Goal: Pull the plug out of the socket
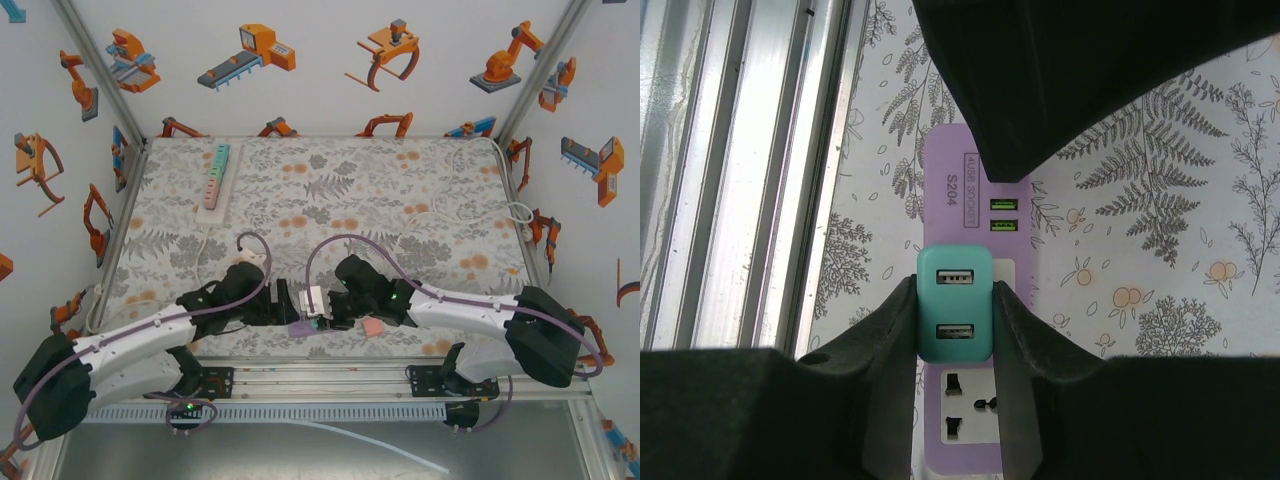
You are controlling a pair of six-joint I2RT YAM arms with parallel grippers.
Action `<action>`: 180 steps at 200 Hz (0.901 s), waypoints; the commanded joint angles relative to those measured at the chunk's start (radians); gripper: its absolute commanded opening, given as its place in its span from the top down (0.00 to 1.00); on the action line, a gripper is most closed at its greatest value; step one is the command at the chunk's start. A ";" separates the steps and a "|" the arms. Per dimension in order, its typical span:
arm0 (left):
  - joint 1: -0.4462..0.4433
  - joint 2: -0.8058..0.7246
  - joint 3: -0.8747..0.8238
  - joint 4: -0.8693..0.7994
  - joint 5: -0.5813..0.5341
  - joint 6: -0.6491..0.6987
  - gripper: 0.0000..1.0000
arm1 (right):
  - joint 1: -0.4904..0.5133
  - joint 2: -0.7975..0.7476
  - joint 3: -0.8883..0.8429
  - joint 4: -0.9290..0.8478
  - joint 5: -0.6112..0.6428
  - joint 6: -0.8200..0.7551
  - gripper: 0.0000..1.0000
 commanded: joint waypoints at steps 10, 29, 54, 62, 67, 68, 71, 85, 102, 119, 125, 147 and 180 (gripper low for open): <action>0.003 0.092 0.032 0.070 0.004 -0.032 0.38 | 0.006 0.000 0.012 0.065 -0.032 0.026 0.79; 0.003 0.115 0.022 0.099 -0.035 -0.066 0.46 | 0.006 -0.001 0.008 0.073 -0.021 0.033 0.79; 0.003 0.153 0.034 0.110 -0.002 -0.047 0.49 | 0.005 -0.003 -0.002 0.093 0.007 0.039 0.79; 0.003 0.172 0.045 0.097 0.013 -0.040 0.49 | 0.005 -0.001 -0.006 0.103 0.010 0.039 0.79; 0.003 0.185 0.052 0.089 0.021 -0.036 0.49 | 0.005 0.000 -0.008 0.107 0.014 0.039 0.79; 0.003 0.188 0.053 0.088 0.022 -0.035 0.50 | 0.006 0.000 -0.008 0.108 0.013 0.039 0.79; 0.002 0.195 0.055 0.085 0.027 -0.034 0.50 | 0.004 0.001 -0.008 0.111 0.014 0.039 0.79; 0.003 0.224 0.068 0.063 0.040 -0.034 0.52 | 0.006 0.006 -0.006 0.117 0.017 0.039 0.79; 0.000 0.243 0.070 0.046 0.034 -0.033 0.55 | 0.004 0.012 -0.003 0.133 0.038 0.045 0.80; -0.009 0.240 0.068 0.020 -0.001 -0.027 0.59 | 0.005 0.017 -0.005 0.164 0.076 0.052 0.80; -0.011 0.240 0.068 0.012 -0.008 -0.023 0.59 | 0.005 0.017 -0.004 0.173 0.088 0.053 0.81; -0.012 0.251 0.079 -0.026 -0.016 -0.003 0.60 | 0.004 0.014 -0.002 0.211 0.119 0.058 0.83; -0.032 0.278 0.107 -0.111 -0.072 0.020 0.60 | 0.004 -0.003 0.008 0.233 0.115 0.068 0.84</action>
